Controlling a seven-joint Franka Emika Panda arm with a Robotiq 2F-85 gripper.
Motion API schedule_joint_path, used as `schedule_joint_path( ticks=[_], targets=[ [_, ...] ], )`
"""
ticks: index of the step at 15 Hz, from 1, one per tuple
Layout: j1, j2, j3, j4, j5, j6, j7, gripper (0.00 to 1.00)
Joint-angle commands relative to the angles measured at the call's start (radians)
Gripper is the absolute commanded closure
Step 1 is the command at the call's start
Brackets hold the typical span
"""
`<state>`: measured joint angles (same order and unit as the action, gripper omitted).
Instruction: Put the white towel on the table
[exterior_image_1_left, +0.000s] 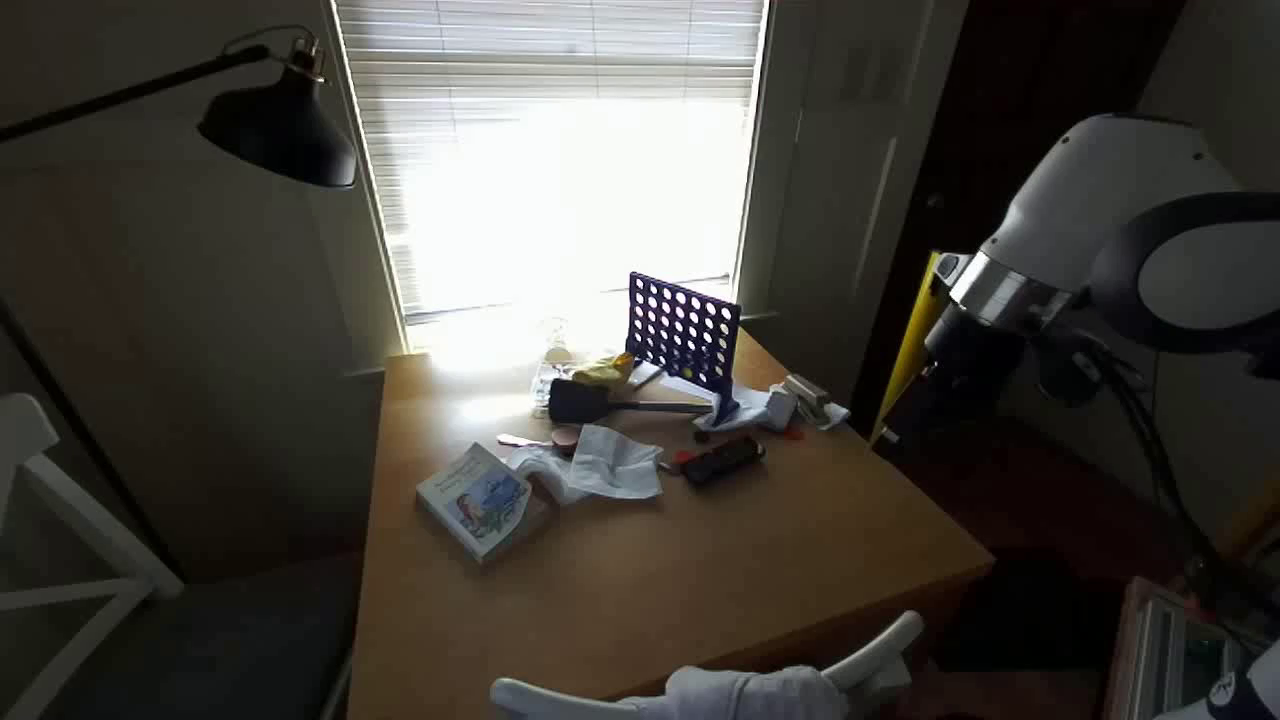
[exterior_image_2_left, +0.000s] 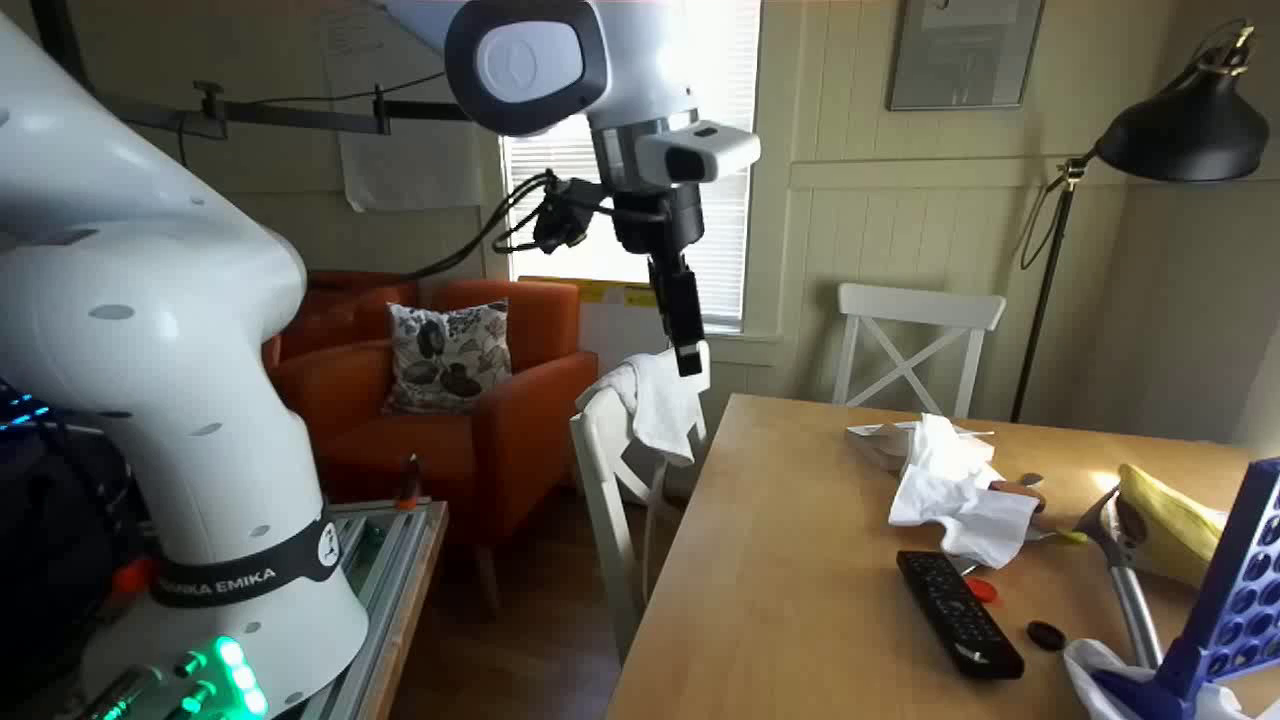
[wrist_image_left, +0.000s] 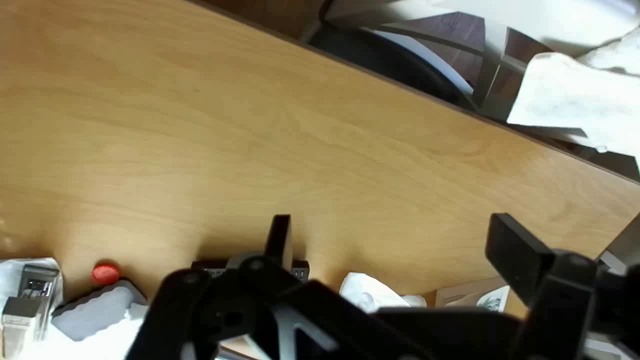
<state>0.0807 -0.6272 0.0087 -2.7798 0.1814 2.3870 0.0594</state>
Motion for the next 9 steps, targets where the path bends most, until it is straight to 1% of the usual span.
schedule_joint_path(
  ticks=[1,6,7,9],
  targets=[
    [-0.003,0.001,0.003,0.001,0.001,-0.004,-0.001,0.0],
    [-0.003,0.004,0.003,0.001,0.001,-0.004,-0.001,0.0],
    [0.007,0.004,0.019,0.007,0.001,-0.013,0.01,0.0],
    [0.044,0.001,0.073,0.016,-0.003,-0.002,0.023,0.0]
  ],
)
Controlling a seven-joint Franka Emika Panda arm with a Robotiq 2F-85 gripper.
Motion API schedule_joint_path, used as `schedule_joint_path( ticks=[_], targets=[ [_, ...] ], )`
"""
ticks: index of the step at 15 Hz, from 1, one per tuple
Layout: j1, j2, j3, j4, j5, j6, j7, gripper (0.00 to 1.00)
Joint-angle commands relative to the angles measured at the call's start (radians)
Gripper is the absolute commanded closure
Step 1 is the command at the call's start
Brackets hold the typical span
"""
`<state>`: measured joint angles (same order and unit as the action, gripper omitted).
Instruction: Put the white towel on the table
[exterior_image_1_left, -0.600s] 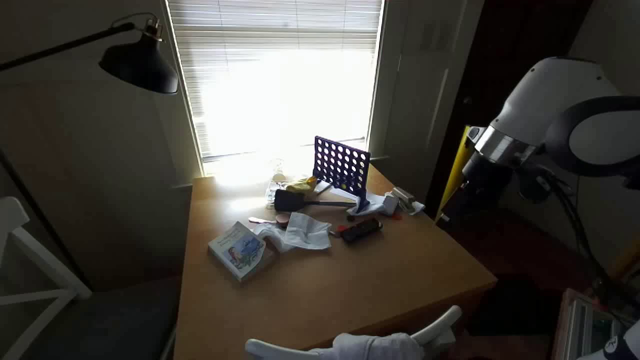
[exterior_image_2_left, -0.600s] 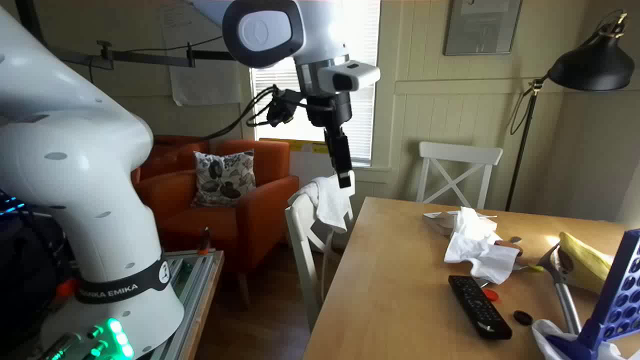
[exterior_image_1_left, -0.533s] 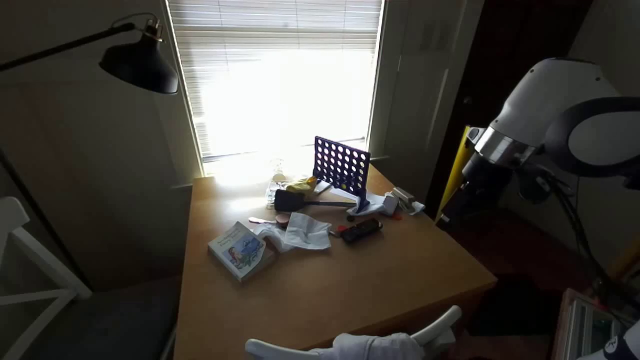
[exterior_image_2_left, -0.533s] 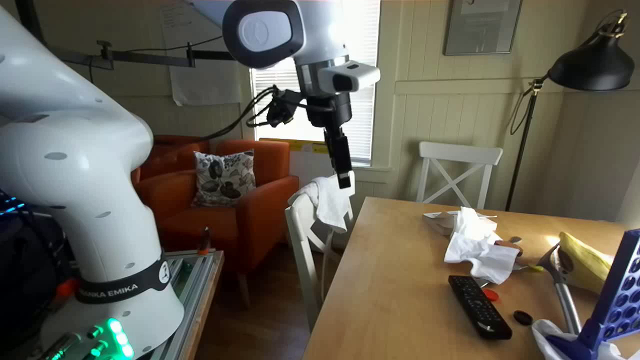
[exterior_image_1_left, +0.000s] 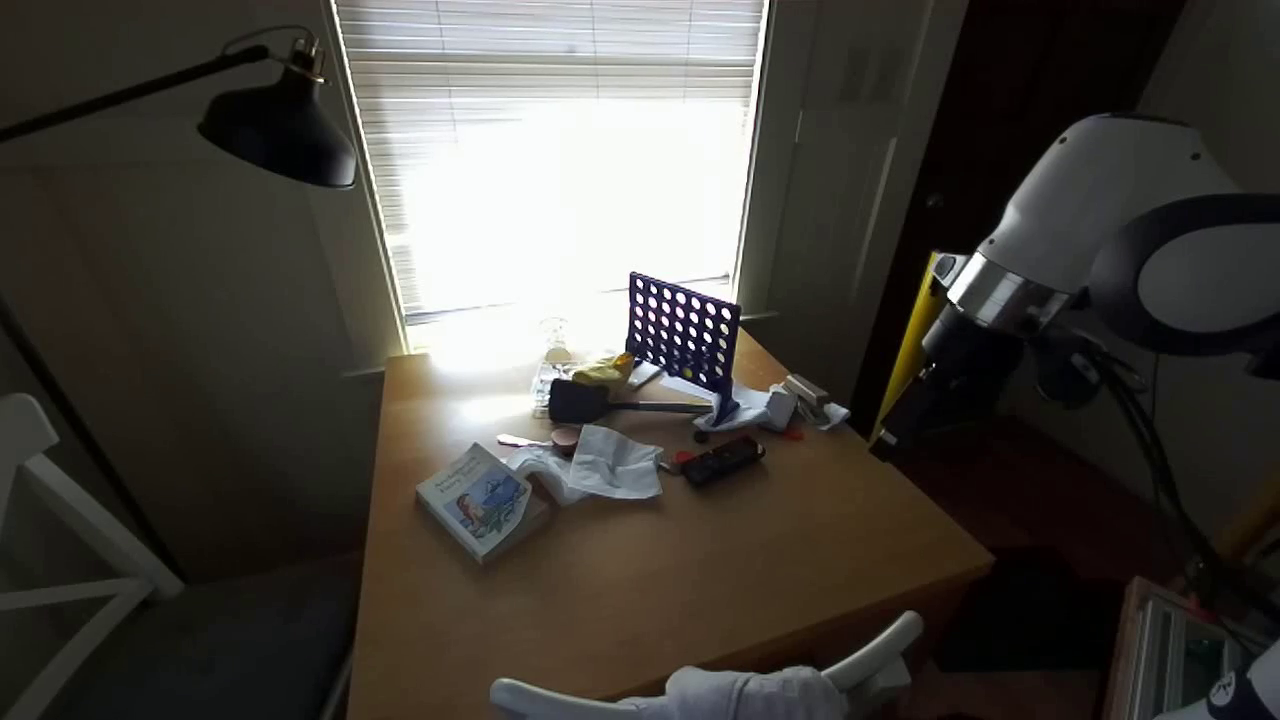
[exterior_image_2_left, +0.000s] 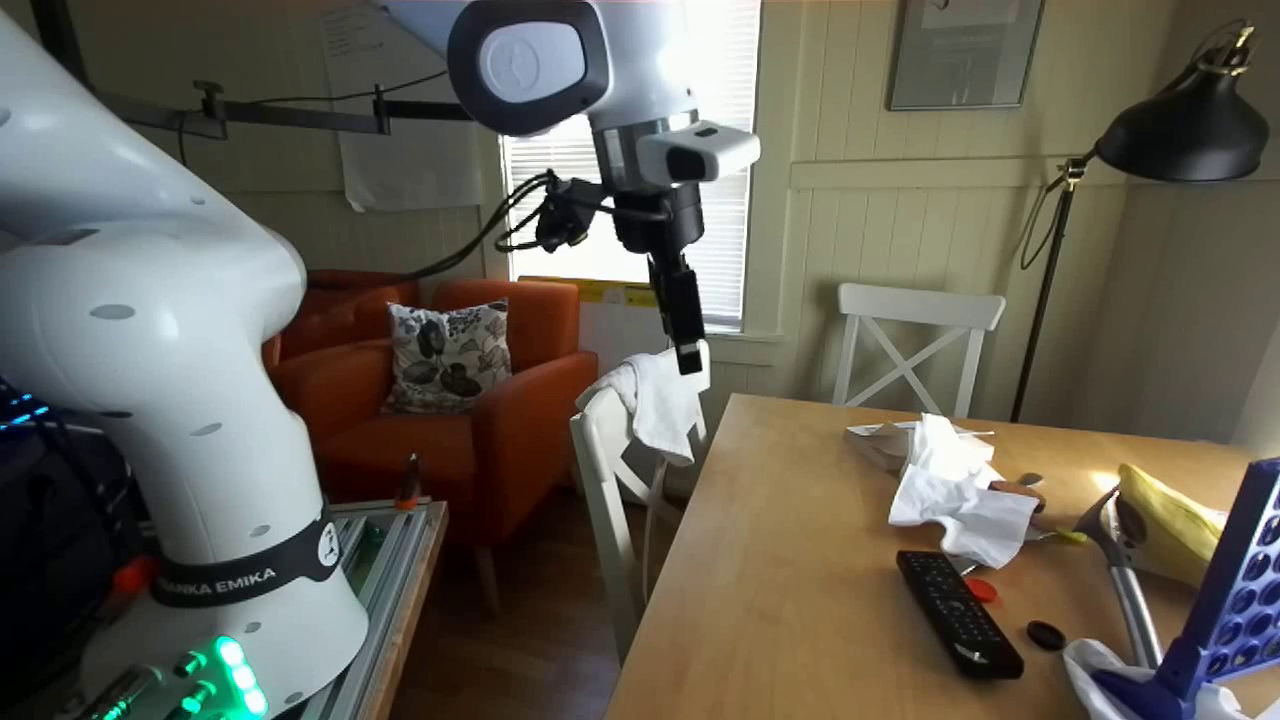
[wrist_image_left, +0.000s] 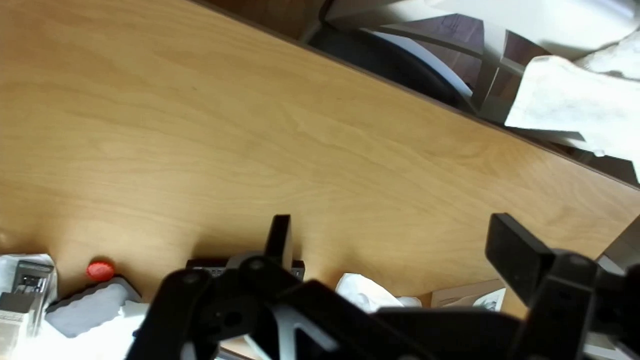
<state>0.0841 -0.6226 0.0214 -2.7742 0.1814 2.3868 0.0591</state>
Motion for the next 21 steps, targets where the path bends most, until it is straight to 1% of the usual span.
schedule_joint_path(
  ticks=[1,4,6,8,10,11,13,15,19,21],
  targets=[
    [0.067,-0.002,0.093,0.018,-0.006,0.001,0.024,0.0],
    [0.16,0.032,0.203,0.053,-0.022,-0.002,0.023,0.0],
    [0.212,0.069,0.273,0.077,-0.037,0.02,0.019,0.0],
    [0.243,0.124,0.353,0.103,-0.079,0.053,0.028,0.0],
    [0.254,0.176,0.414,0.131,-0.143,0.092,0.024,0.0],
    [0.272,0.085,0.356,0.08,-0.096,0.049,0.023,0.0],
    [0.281,0.129,0.392,0.098,-0.125,0.074,0.026,0.0],
    [0.28,0.151,0.394,0.111,-0.132,0.078,0.025,0.0],
    [0.28,0.157,0.394,0.116,-0.134,0.078,0.025,0.0],
    [0.268,0.205,0.407,0.13,-0.159,0.123,0.023,0.0]
  ],
)
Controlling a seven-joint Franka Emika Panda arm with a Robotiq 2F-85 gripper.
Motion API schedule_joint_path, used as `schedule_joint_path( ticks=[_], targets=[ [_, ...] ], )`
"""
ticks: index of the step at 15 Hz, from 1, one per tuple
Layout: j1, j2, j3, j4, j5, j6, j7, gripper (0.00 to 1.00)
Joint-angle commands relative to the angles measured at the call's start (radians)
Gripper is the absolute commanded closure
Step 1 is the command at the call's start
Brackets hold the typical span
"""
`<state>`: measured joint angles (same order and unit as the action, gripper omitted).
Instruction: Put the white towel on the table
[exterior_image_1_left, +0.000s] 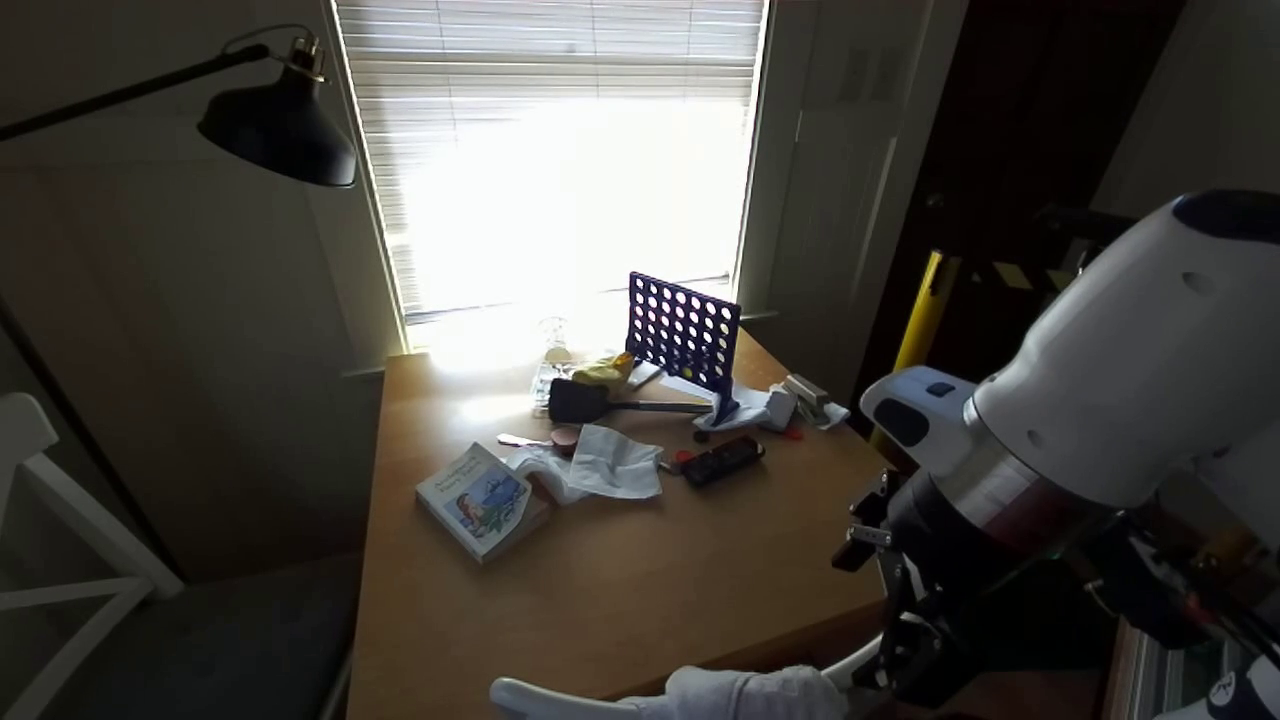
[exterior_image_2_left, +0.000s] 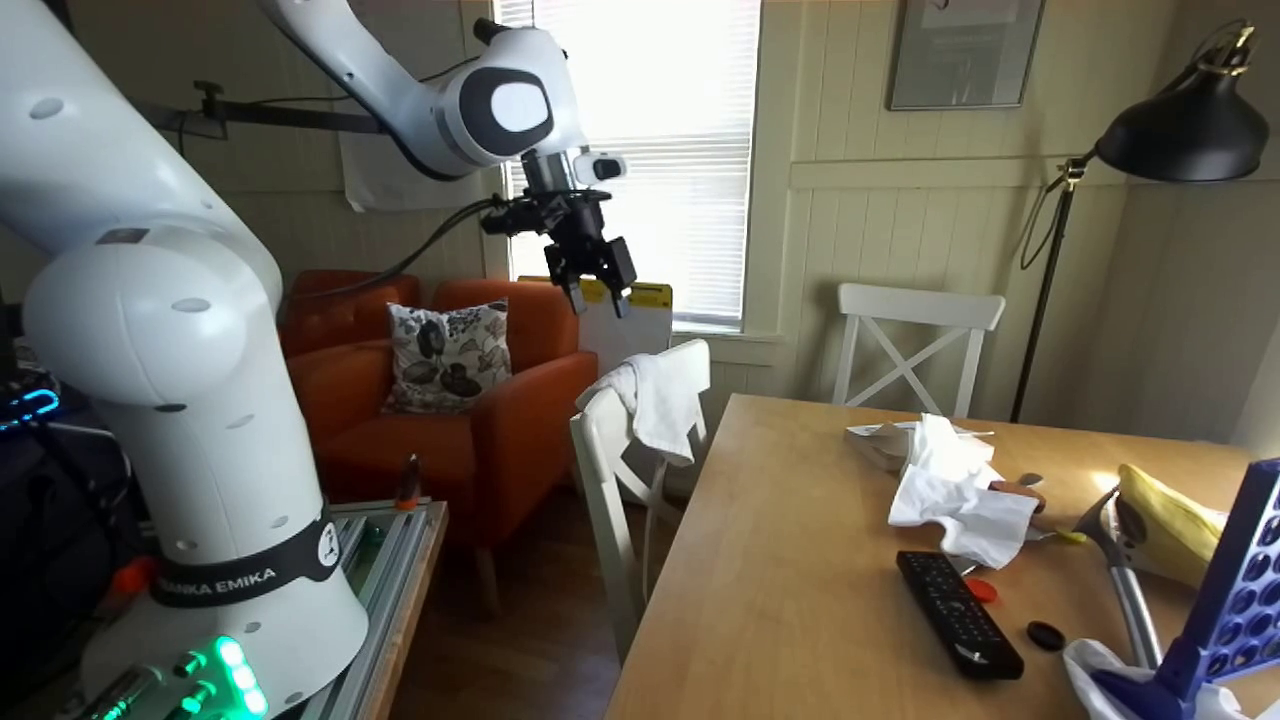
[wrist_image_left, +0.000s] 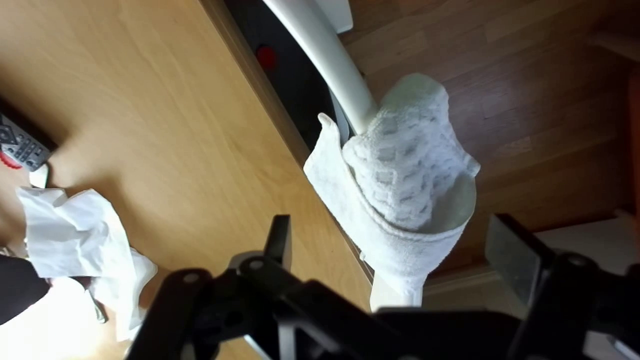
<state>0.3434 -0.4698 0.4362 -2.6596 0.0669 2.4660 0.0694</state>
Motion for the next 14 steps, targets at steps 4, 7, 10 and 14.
schedule_joint_path(
  ticks=[4,7,10,14],
  targets=[
    [-0.011,0.139,0.011,0.023,-0.121,0.152,0.005,0.0],
    [-0.015,0.211,0.022,0.045,-0.178,0.197,0.005,0.0],
    [-0.028,0.272,0.034,0.07,-0.254,0.22,0.023,0.11],
    [-0.035,0.341,0.039,0.106,-0.353,0.224,0.037,0.37]
  ],
)
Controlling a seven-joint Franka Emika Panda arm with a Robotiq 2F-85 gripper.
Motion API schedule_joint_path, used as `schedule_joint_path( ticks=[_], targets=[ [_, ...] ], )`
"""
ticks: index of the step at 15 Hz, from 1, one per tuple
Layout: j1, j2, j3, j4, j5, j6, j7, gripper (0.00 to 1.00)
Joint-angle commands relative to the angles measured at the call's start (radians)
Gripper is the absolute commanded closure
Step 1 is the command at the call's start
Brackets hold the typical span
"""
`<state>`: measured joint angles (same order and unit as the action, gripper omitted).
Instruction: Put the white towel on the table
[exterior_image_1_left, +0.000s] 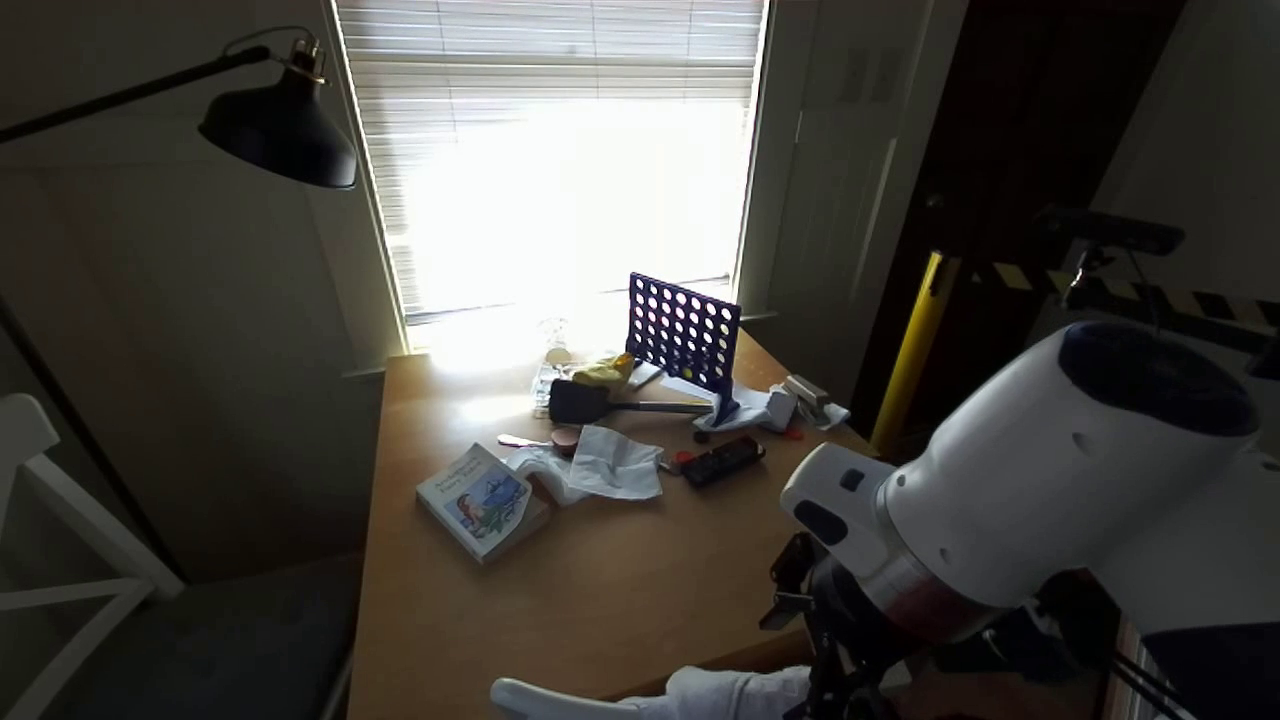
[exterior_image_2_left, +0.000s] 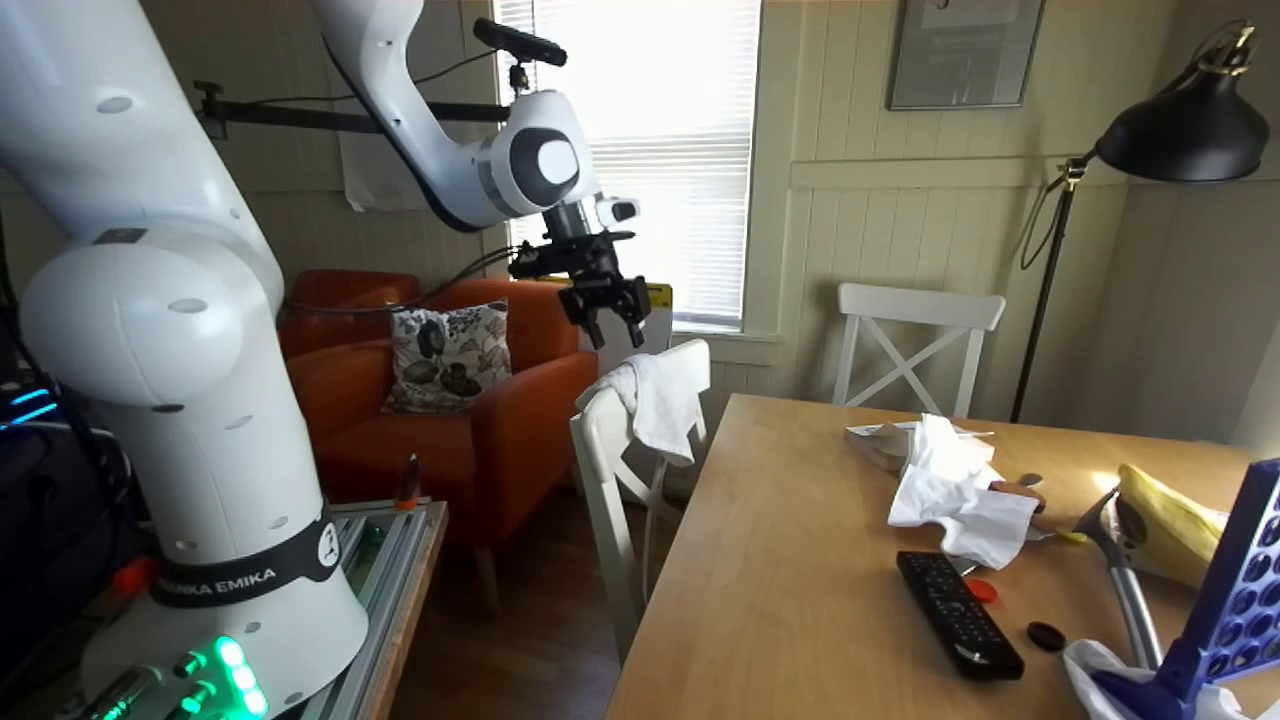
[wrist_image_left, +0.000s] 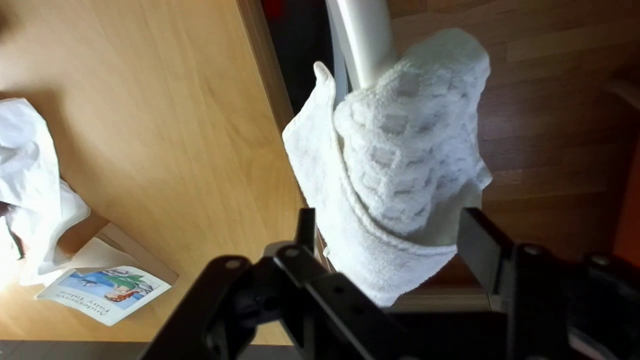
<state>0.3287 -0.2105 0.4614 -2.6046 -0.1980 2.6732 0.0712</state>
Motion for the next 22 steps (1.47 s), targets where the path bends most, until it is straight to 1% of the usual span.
schedule_joint_path(
  ticks=[1,2,3,4,5,6,7,8,9,12,13,14,15,16,17,18,19,22],
  targets=[
    [-0.017,0.097,0.011,0.061,-0.107,0.015,0.036,0.35],
    [-0.014,0.112,0.009,0.071,-0.124,0.013,0.038,0.37],
    [-0.01,0.126,0.006,0.08,-0.137,0.012,0.038,0.35],
    [-0.006,0.14,0.003,0.09,-0.147,0.01,0.037,0.39],
    [-0.003,0.152,0.0,0.099,-0.157,0.008,0.037,0.38],
    [0.0,0.165,-0.003,0.108,-0.166,0.007,0.036,0.43],
    [0.002,0.176,-0.006,0.115,-0.174,0.007,0.035,0.41],
    [-0.012,0.189,0.007,0.122,-0.183,0.011,0.035,0.45],
    [-0.011,0.199,0.005,0.128,-0.191,0.013,0.035,0.42],
    [-0.01,0.229,-0.002,0.14,-0.214,0.017,0.034,0.51],
    [-0.011,0.237,-0.005,0.142,-0.227,0.016,0.037,0.46],
    [-0.011,0.244,-0.008,0.144,-0.238,0.015,0.038,0.49],
    [-0.01,0.25,-0.011,0.147,-0.244,0.014,0.037,0.49],
    [-0.009,0.258,-0.014,0.15,-0.251,0.014,0.037,0.52],
    [-0.009,0.263,-0.017,0.151,-0.26,0.015,0.037,0.53],
    [-0.007,0.267,-0.019,0.152,-0.268,0.015,0.037,0.63],
    [-0.006,0.27,-0.021,0.153,-0.276,0.016,0.039,0.76],
    [0.002,0.265,-0.017,0.154,-0.277,0.013,0.036,0.92]
  ],
)
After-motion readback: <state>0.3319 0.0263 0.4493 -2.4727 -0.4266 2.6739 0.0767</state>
